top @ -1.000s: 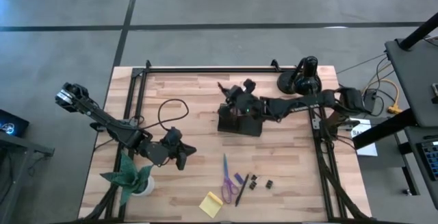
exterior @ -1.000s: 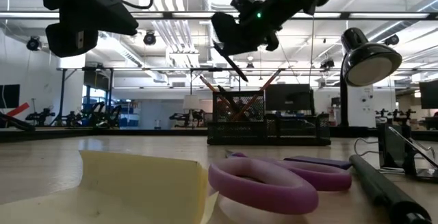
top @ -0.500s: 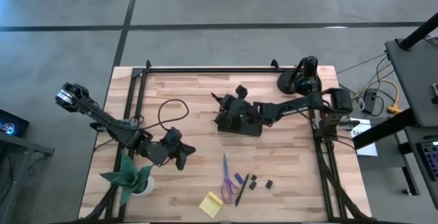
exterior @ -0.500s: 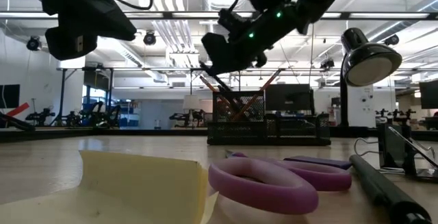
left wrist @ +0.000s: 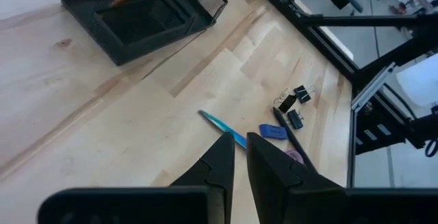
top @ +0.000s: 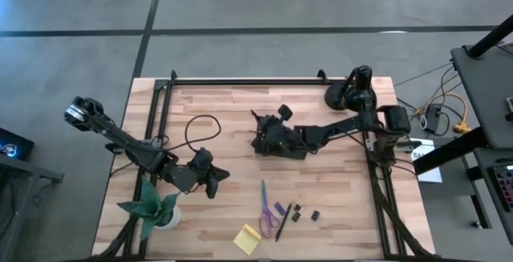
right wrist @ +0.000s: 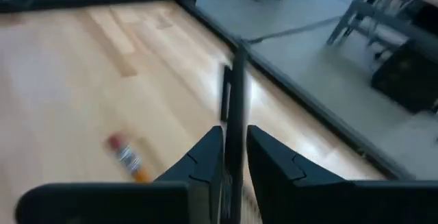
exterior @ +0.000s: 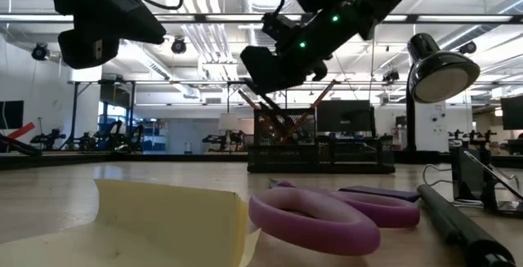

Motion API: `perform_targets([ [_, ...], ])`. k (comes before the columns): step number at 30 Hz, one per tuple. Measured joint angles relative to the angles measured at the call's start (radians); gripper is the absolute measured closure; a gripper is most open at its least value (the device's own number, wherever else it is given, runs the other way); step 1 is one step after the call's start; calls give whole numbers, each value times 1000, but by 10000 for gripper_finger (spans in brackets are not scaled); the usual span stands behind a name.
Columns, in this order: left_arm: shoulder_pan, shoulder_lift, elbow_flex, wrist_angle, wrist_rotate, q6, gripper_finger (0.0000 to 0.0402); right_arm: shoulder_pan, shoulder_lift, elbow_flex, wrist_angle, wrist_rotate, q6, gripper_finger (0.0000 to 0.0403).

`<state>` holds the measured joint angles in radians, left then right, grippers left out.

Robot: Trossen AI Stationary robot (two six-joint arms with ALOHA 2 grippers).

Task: Pick and place office supplies into organizer
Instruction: Put the top black pen into the black desk organizer, then put the top black binder clip into the black desk organizer

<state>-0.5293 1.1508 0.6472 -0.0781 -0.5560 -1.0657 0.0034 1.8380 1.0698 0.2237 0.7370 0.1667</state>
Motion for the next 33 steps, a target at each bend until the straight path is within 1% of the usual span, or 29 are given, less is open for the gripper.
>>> perform_targets([
  [2,5,-7,0,2,0,0,377,18,-8,-1,-67,12,55,337],
  [3,7,-9,0,3,0,-1,377,30,-9,-5,-100,35,80,331],
  [7,20,-21,5,1,-4,-1,376,92,-18,-18,-226,202,177,303],
  [8,23,-21,6,3,-5,-1,376,109,-24,-18,-266,227,205,296],
  [10,26,-21,8,0,-5,-2,376,144,-46,-18,-368,238,279,281],
  [14,26,-21,6,19,7,-5,376,240,-119,-20,-604,223,460,252],
  [16,26,-21,6,20,15,-36,376,303,-176,-21,-702,161,469,242],
  [19,26,-19,6,21,16,-60,376,410,-261,-40,-788,21,367,233],
  [23,26,-9,6,54,20,-62,376,549,-353,-70,-829,-33,287,232],
  [25,26,-4,5,89,23,-62,376,615,-378,-72,-835,-94,272,232],
  [27,26,9,6,112,23,-55,376,669,-366,-77,-837,-193,241,232],
  [29,26,23,7,115,23,-54,376,712,-323,-79,-839,-278,221,232],
  [31,26,40,7,142,23,-54,376,734,-270,-78,-829,-322,270,232],
  [33,26,60,5,157,24,-54,376,739,-208,-67,-807,-332,355,232],
])
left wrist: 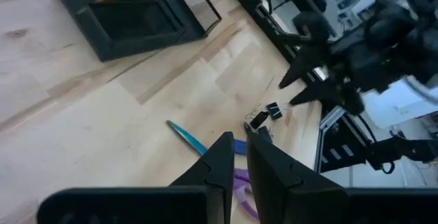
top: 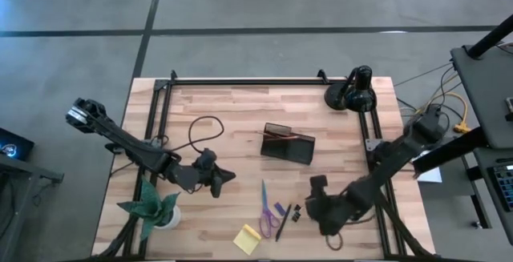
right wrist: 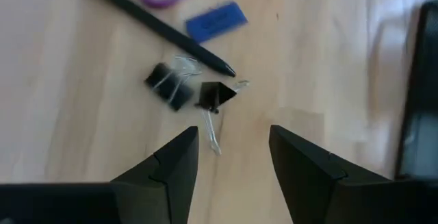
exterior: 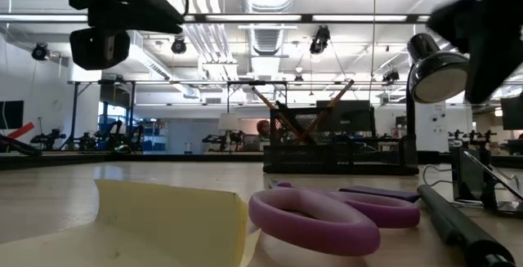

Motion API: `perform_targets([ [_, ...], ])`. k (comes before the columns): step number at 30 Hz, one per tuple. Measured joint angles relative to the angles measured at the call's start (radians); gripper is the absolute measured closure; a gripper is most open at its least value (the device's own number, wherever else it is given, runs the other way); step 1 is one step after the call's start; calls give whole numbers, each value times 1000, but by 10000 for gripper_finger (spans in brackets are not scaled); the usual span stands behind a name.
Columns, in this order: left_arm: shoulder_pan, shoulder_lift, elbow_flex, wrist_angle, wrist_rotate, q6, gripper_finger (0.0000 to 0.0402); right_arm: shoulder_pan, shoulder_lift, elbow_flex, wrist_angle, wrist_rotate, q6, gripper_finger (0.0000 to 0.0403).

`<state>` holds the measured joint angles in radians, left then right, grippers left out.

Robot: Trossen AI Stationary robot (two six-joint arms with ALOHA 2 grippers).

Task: Pick and place office supplies into organizer
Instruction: Put the top black binder clip into the black desk organizer

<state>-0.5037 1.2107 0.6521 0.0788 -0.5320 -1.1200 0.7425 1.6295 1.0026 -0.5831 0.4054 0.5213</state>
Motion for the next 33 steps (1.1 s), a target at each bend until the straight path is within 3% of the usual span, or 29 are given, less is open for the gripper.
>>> perform_targets([
  [4,0,46,14,39,37,-1,376,0,105,39,-16,11,180,231],
  [20,-1,80,11,121,69,54,376,-72,243,108,10,-49,398,239],
  [25,-1,69,9,115,69,62,376,-89,231,107,12,-66,414,277],
  [33,0,67,-5,113,79,62,376,-106,231,109,0,-115,400,373],
])
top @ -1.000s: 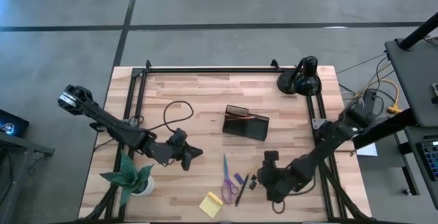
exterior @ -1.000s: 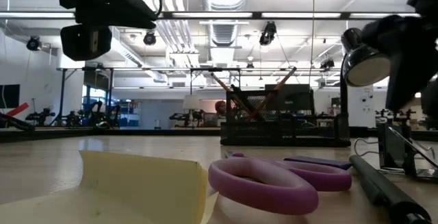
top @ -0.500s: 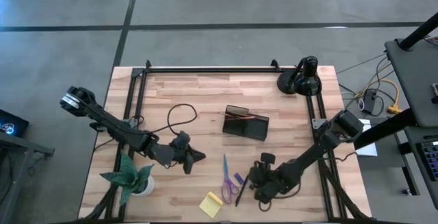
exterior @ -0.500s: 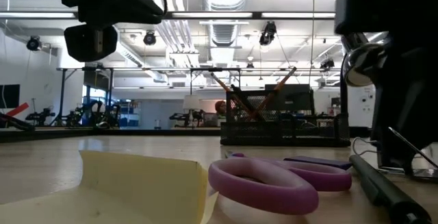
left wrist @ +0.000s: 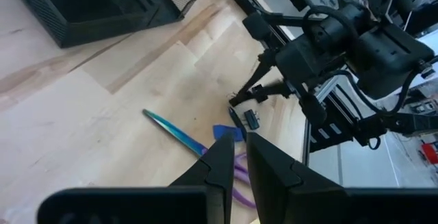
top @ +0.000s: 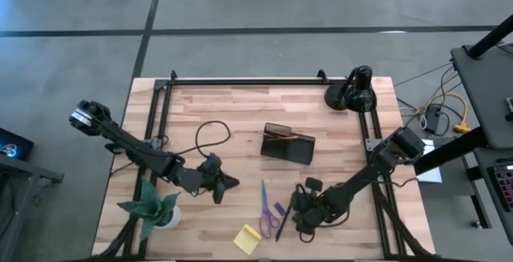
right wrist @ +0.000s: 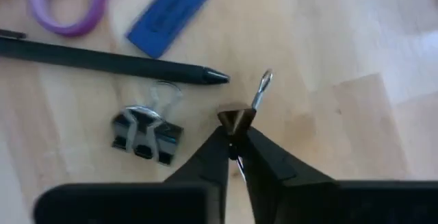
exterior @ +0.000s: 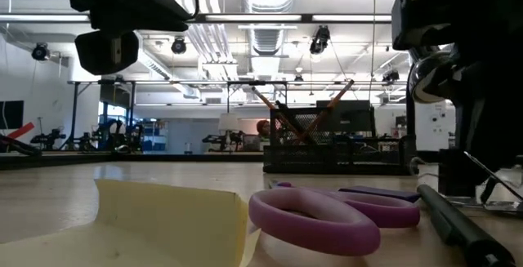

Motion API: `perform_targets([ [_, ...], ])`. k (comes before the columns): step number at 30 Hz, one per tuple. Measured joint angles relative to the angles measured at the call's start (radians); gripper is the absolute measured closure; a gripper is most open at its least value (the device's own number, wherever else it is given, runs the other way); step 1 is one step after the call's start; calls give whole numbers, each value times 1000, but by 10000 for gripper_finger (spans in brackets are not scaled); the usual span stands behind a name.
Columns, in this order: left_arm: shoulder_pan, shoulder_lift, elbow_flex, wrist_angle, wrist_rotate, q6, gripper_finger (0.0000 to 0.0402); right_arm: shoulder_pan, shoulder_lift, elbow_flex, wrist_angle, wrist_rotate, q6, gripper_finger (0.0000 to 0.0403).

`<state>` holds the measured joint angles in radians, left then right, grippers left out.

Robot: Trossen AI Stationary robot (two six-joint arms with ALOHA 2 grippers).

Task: Pick and place office supplies into organizer
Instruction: Put the top black binder clip into the black desk organizer

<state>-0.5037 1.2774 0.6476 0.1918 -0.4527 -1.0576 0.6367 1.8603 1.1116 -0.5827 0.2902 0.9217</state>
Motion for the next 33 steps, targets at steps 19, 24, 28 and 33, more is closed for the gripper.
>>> perform_targets([
  [19,0,-1,0,-56,10,-10,376,-355,-81,145,-96,289,-455,389],
  [24,0,-1,0,-79,10,-10,376,-447,-72,139,-15,86,-781,389],
  [28,0,-1,0,-79,10,-10,376,-500,-39,131,-13,74,-877,389],
  [33,-1,-1,0,-79,-10,-9,376,-554,4,131,-5,75,-908,389],
])
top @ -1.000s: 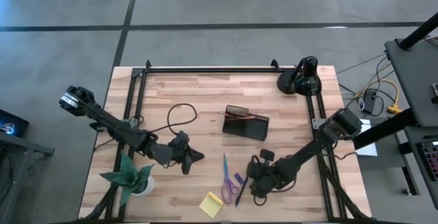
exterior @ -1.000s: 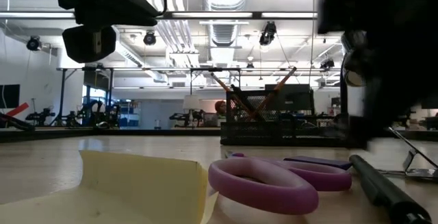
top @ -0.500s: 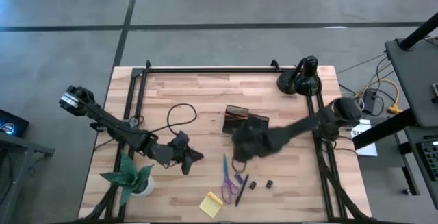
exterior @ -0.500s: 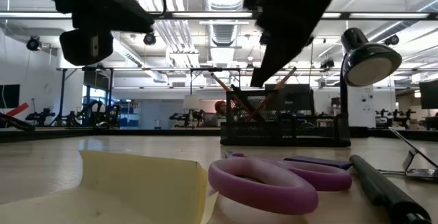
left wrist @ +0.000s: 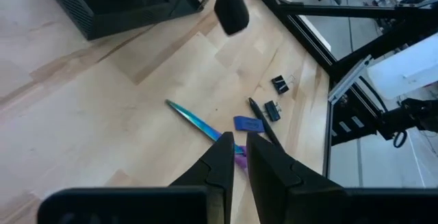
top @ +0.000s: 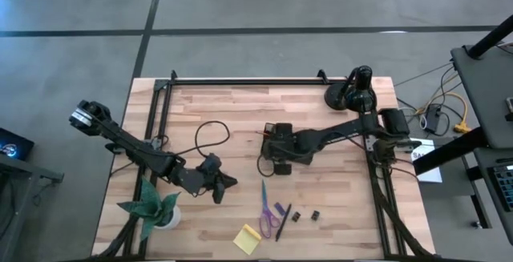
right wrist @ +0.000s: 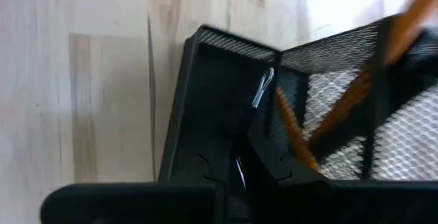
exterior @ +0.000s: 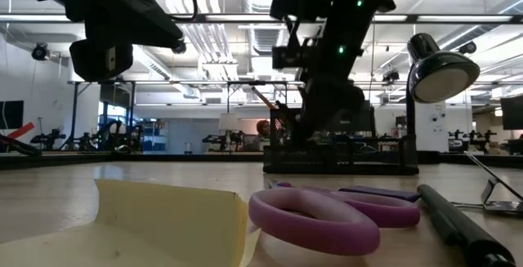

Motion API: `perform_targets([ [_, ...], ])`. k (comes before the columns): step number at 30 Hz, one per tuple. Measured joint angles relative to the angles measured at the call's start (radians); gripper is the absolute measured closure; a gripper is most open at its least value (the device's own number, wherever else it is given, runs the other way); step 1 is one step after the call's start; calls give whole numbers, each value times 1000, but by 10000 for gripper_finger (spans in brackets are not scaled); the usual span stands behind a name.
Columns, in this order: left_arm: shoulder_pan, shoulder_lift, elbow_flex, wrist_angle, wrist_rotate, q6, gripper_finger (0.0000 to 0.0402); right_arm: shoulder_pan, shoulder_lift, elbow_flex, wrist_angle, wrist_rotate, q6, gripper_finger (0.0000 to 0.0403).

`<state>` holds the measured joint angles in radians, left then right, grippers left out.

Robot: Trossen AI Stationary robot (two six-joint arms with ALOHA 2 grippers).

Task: Pick and place office supplies into organizer
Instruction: Put the top black binder clip into the black desk organizer, then put the right black binder clip into the black desk organizer

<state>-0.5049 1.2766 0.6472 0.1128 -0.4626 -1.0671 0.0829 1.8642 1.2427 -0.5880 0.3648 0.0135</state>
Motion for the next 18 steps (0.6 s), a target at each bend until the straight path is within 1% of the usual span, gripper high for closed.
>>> perform_targets([
  [4,0,0,0,-1,-17,0,376,-9,7,0,23,-8,-10,387],
  [6,0,0,0,-3,-17,0,376,-9,5,0,23,-7,-13,376],
  [9,0,0,-1,-3,-17,0,376,-3,6,-1,24,-8,9,339],
  [15,0,0,-1,-3,-17,0,376,6,4,-3,22,2,37,246],
  [18,0,0,-1,-2,-17,-1,376,37,-18,-3,-37,1,39,209],
])
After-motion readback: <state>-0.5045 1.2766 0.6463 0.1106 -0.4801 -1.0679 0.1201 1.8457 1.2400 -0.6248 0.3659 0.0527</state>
